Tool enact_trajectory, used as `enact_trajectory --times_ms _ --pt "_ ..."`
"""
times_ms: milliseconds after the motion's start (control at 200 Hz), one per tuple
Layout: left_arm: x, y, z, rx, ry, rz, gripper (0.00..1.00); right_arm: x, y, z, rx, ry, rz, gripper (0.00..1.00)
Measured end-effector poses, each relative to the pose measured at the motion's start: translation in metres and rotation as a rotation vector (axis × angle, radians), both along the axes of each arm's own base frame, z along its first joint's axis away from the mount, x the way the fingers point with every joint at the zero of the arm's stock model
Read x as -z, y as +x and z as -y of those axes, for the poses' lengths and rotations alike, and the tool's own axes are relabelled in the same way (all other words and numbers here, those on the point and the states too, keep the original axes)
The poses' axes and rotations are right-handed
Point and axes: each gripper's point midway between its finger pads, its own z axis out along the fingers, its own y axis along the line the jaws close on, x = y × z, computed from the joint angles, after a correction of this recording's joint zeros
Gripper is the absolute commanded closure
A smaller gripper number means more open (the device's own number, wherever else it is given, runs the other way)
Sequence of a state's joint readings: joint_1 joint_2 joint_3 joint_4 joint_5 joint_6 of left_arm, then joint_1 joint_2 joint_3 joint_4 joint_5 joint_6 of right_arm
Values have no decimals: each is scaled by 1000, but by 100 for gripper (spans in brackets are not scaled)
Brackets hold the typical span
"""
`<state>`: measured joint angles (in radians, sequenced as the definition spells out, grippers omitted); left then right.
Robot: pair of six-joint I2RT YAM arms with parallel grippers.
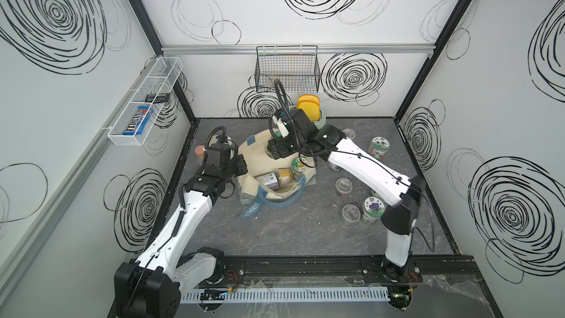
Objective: Take out the seed jars from the canvas bag
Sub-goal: Pick up the seed jar from the canvas bag, then place the seed jar at the center of the board.
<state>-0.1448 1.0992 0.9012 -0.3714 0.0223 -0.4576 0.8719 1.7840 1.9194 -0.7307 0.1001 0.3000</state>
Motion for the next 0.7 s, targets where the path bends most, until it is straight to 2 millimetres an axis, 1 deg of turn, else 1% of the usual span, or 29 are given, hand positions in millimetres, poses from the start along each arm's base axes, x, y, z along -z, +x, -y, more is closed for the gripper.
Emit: enact_trajectory --times_ms 60,125,180,235,285,340,415,485,595,670,700 --pt "-1 4 -9 -20 5 0 92 -11 -17 20 1 42 24 25" --pt "-2 7 -21 -43 7 -2 92 -11 -36 43 6 74 36 26" --pt "-2 9 -31 -62 7 -4 92 -4 -53 65 16 88 31 26" --pt "-2 10 -41 -83 6 -7 92 5 -65 86 34 94 23 26" --pt "-3 10 -49 -99 8 -9 92 14 -74 100 49 95 12 26" --pt "-5 10 -56 -115 8 -8 92 25 -81 110 58 93 1 26" --pt "-5 10 -59 -121 4 -8 92 49 -88 118 64 77 -27 27" --pt "-5 10 -57 -114 3 -8 92 80 -94 120 61 46 -69 27" --pt "-5 10 -49 -93 5 -8 92 135 -104 124 61 -33 -144 26" --pt "-5 10 -44 -78 7 -7 91 164 -106 128 78 -88 -178 26" --pt "-5 10 -43 -73 7 -7 91 173 -106 129 87 -107 -188 26"
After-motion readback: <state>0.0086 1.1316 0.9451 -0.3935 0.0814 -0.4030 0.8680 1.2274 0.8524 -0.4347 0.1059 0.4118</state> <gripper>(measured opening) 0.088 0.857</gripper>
